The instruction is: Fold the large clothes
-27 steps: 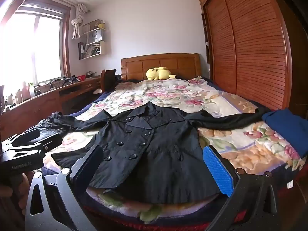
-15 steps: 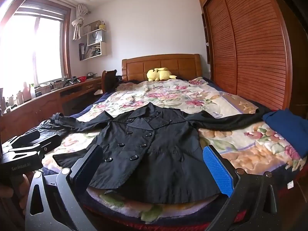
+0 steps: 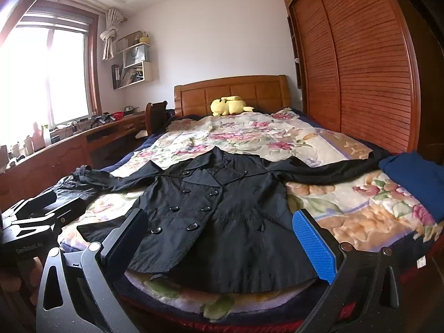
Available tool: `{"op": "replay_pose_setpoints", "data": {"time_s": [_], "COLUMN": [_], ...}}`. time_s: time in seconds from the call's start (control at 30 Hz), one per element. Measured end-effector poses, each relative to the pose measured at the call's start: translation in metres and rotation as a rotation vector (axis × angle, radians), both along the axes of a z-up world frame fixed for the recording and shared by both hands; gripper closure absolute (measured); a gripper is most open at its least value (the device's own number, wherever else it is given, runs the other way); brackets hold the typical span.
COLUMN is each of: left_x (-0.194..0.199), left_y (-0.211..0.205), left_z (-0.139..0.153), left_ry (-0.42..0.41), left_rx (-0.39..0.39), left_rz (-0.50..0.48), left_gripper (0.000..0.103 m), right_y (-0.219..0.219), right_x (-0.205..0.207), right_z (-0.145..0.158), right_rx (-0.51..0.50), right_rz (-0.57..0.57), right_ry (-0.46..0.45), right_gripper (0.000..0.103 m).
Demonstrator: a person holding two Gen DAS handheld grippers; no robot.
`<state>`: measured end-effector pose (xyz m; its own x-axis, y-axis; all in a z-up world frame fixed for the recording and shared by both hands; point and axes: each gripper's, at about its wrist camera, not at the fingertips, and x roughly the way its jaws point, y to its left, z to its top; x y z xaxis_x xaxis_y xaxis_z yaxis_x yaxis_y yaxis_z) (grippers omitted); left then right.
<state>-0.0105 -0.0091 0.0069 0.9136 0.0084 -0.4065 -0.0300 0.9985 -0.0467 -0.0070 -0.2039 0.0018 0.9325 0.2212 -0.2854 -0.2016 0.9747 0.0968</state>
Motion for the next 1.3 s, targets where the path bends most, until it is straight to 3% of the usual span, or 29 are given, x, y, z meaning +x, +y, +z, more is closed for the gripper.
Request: {"op": "replay_pose_setpoints", "data": {"time_s": [1.3], "left_x": [-0.0033], "left_y": [0.0001], "left_z": [0.0002], "left_ry": [-0.021], "left_rx": [0.009], "left_rz": [0.004], "left_gripper": [0.000], "right_y": [-0.0006], "right_x": [-0.0006], "right_z": [0.0007], "right_rx": [0.004], "right_rz": [-0.004], "right_ry": [-0.015], "right_gripper": [0.000]}}
